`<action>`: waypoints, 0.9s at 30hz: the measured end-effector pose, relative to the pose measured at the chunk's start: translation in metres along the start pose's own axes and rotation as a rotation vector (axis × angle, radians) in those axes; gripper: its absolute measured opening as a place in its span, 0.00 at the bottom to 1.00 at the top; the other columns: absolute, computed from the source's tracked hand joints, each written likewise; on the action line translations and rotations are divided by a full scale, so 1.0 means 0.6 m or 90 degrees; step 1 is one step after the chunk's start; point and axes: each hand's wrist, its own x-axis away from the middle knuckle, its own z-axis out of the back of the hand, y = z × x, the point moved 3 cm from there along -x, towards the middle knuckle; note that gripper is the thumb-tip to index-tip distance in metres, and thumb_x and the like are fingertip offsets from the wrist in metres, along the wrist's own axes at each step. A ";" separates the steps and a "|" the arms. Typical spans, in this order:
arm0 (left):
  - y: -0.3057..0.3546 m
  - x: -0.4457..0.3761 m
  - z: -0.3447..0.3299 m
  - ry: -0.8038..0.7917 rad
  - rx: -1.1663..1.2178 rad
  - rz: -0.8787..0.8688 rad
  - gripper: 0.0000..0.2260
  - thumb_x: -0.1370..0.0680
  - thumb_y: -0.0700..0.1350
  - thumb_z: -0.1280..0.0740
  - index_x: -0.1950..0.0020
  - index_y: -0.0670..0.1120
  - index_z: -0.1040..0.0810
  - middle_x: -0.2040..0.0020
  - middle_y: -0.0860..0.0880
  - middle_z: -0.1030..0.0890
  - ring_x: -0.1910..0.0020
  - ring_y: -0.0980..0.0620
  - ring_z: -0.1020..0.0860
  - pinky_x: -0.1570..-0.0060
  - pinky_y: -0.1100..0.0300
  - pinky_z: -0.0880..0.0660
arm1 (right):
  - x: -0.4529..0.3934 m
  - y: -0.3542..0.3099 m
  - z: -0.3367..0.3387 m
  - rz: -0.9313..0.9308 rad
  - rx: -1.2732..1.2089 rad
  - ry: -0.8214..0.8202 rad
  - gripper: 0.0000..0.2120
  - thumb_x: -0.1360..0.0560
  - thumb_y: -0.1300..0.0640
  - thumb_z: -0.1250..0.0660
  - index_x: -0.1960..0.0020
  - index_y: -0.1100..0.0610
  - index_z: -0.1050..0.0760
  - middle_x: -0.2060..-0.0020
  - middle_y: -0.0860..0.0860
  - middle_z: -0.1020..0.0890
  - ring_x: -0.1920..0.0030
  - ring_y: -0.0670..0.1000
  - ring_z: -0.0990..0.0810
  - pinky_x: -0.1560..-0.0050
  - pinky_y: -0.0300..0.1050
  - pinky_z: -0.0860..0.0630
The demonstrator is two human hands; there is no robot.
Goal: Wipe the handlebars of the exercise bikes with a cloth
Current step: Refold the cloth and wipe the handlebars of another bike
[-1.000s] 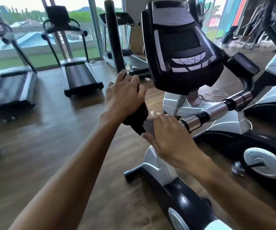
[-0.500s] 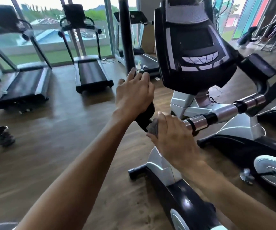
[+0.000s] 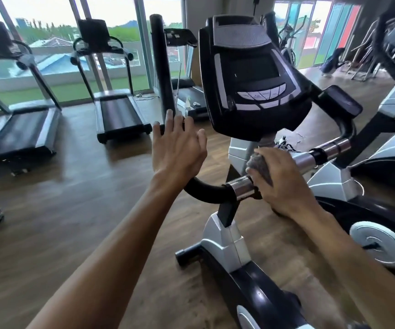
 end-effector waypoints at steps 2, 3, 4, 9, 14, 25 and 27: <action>0.014 0.004 -0.002 0.000 -0.006 0.015 0.29 0.16 0.58 0.52 0.23 0.39 0.36 0.20 0.38 0.39 0.19 0.41 0.47 0.22 0.41 0.50 | -0.013 0.008 -0.013 -0.048 0.052 -0.033 0.26 0.20 0.39 0.48 0.42 0.56 0.21 0.44 0.54 0.18 0.40 0.57 0.24 0.34 0.54 0.30; 0.019 0.005 -0.004 0.001 -0.008 0.022 0.30 0.16 0.59 0.52 0.22 0.38 0.38 0.20 0.36 0.41 0.19 0.40 0.48 0.21 0.41 0.51 | -0.015 -0.010 -0.028 -0.040 0.066 -0.040 0.27 0.19 0.39 0.51 0.46 0.55 0.19 0.48 0.53 0.16 0.44 0.57 0.22 0.37 0.54 0.29; 0.021 0.005 -0.005 0.003 -0.012 0.028 0.31 0.16 0.59 0.52 0.22 0.37 0.40 0.20 0.35 0.42 0.19 0.39 0.49 0.21 0.42 0.52 | -0.016 -0.040 -0.043 -0.011 0.079 -0.044 0.28 0.18 0.40 0.52 0.51 0.54 0.18 0.51 0.52 0.15 0.47 0.57 0.21 0.41 0.54 0.27; 0.016 0.009 -0.007 0.005 -0.025 0.018 0.32 0.17 0.57 0.50 0.19 0.37 0.46 0.19 0.36 0.46 0.18 0.40 0.50 0.20 0.45 0.53 | -0.005 -0.111 -0.069 0.127 0.074 -0.027 0.22 0.18 0.42 0.46 0.50 0.52 0.17 0.54 0.47 0.15 0.51 0.56 0.19 0.50 0.53 0.23; 0.013 0.010 -0.008 0.002 -0.023 0.019 0.36 0.18 0.58 0.48 0.18 0.37 0.53 0.18 0.38 0.50 0.18 0.42 0.53 0.20 0.46 0.56 | -0.001 0.016 -0.030 0.127 0.011 0.089 0.21 0.15 0.45 0.45 0.44 0.56 0.18 0.48 0.50 0.15 0.46 0.57 0.18 0.43 0.57 0.24; 0.026 0.017 -0.014 0.027 -0.024 0.050 0.37 0.19 0.54 0.43 0.18 0.36 0.54 0.18 0.37 0.52 0.18 0.42 0.54 0.20 0.46 0.57 | -0.019 0.035 -0.018 -0.030 0.053 0.016 0.25 0.16 0.44 0.49 0.57 0.56 0.21 0.60 0.53 0.17 0.54 0.58 0.21 0.45 0.56 0.28; 0.024 0.019 -0.013 0.023 -0.024 0.043 0.37 0.19 0.54 0.44 0.18 0.37 0.56 0.17 0.38 0.54 0.18 0.42 0.56 0.20 0.47 0.57 | -0.060 0.034 -0.018 -0.112 0.098 -0.123 0.27 0.17 0.43 0.47 0.67 0.55 0.26 0.70 0.51 0.23 0.61 0.58 0.25 0.55 0.52 0.32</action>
